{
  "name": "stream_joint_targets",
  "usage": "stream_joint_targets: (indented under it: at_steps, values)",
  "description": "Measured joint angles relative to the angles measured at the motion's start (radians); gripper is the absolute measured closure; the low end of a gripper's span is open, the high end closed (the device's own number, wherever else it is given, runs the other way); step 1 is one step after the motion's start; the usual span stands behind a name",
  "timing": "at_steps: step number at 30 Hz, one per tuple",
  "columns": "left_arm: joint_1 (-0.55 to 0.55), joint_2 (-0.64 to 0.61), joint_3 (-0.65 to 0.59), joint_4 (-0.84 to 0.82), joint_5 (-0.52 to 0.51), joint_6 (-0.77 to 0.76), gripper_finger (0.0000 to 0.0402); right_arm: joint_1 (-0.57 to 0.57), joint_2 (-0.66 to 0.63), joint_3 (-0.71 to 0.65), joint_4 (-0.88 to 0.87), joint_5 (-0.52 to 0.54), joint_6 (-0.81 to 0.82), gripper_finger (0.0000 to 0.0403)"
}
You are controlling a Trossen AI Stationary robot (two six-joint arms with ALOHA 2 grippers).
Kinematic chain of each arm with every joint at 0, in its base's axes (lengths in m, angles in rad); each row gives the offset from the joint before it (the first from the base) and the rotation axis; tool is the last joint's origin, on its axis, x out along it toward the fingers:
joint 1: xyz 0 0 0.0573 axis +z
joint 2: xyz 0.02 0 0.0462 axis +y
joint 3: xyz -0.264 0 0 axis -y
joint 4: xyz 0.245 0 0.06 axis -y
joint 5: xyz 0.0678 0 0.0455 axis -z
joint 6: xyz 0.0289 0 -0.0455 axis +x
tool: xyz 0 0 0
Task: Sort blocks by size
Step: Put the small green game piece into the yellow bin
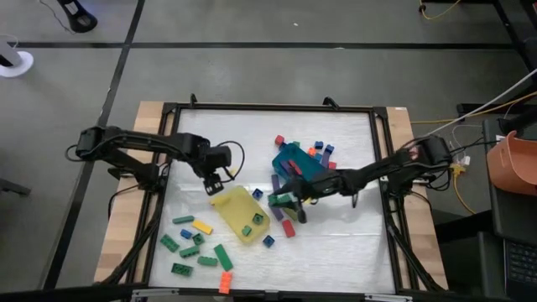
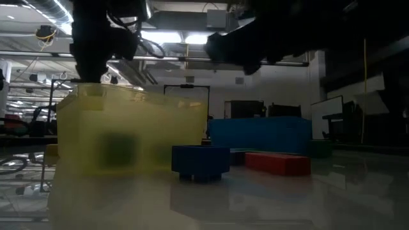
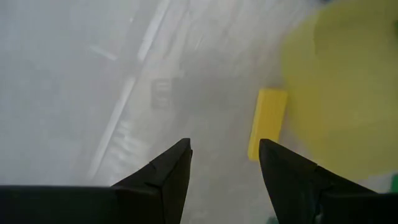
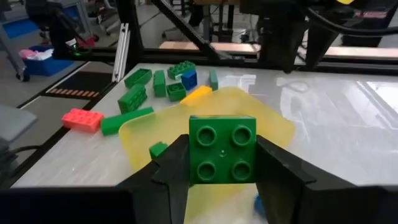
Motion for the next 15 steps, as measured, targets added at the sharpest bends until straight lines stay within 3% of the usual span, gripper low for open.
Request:
stream_joint_targets:
  at_steps: [7, 15]
  values:
    - [-0.078, 0.001, -0.034, -0.011, 0.0, -0.062, 0.0224, 0.0, 0.184, 0.191, -0.026, -0.05, -0.023, 0.0251]
    - [-0.173, 0.001, -0.035, -0.023, 0.004, -0.127, 0.0224, 0.0, 0.291, 0.363, -0.173, -0.046, -0.028, 0.0251]
